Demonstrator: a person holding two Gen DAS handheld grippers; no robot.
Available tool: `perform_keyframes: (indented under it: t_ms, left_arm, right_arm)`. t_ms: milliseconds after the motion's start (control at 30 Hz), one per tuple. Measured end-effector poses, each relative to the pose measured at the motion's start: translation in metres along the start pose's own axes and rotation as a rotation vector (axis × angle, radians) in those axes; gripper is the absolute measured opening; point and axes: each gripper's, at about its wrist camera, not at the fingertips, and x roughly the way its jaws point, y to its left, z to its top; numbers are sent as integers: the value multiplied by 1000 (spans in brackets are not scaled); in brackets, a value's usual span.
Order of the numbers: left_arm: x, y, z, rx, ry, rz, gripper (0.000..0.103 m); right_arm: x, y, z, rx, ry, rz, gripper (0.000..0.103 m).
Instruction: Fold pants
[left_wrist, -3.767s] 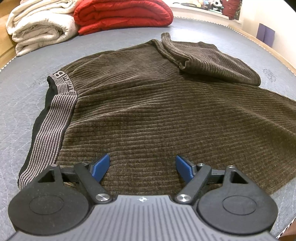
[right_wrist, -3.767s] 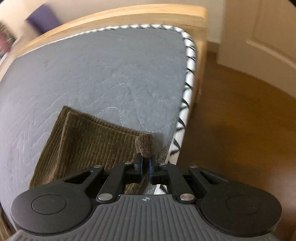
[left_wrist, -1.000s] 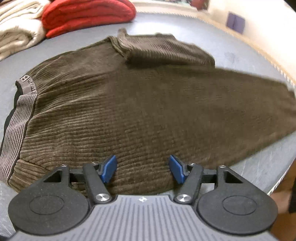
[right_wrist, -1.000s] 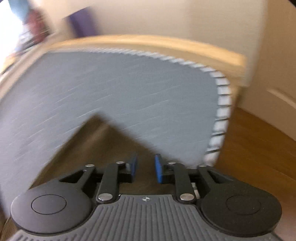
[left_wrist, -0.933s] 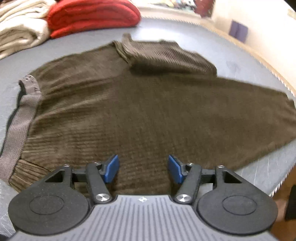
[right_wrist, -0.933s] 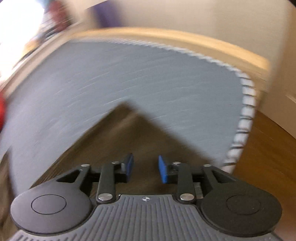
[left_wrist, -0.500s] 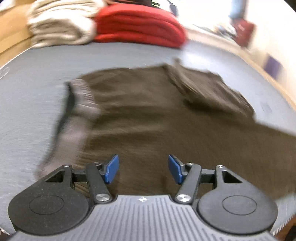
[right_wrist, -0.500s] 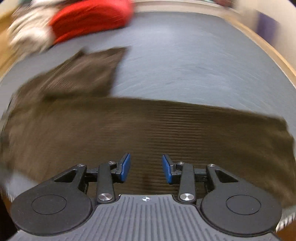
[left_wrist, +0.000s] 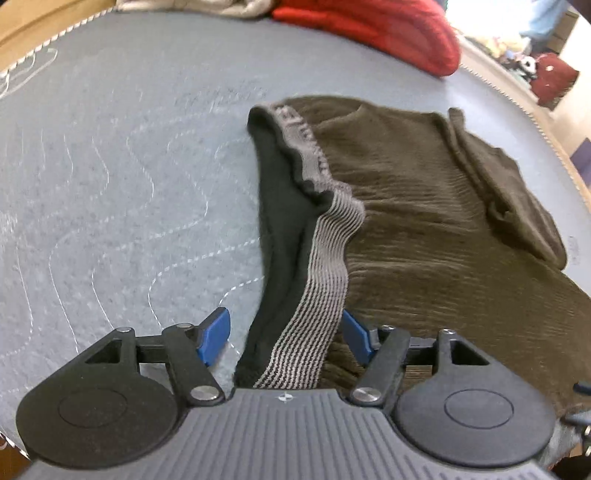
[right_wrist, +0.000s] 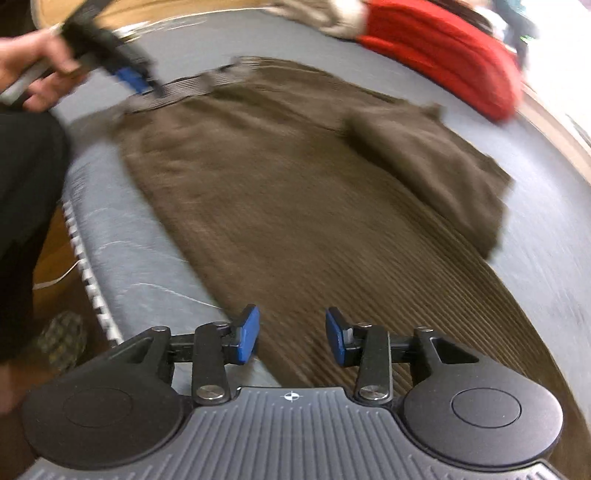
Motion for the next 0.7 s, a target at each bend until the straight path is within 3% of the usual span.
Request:
perform_keyframes:
  t_ms: [233,333,433,500,567,700]
  left_arm:
    - [18,1,3,21,58,12,71]
    - [19,6,3,0,72,-25,60]
    - [19,3,3,7,65,-28,48]
    - [13,2,0,20,44,-22,39]
    - [7,-1,0,23,6,-15,27]
    - [-20,-9,-11,42,-134,32,20]
  right_arm:
    - [26,20,10,-112,87,37,45]
    - [30,22,7,-145,100,45,44]
    - [31,20,10,-145,102,41,35]
    - [31,21,9,-159,97,40,20]
    - [30,22,9,-172,85,46,12]
    - [17,18,13,-173,42,64,8]
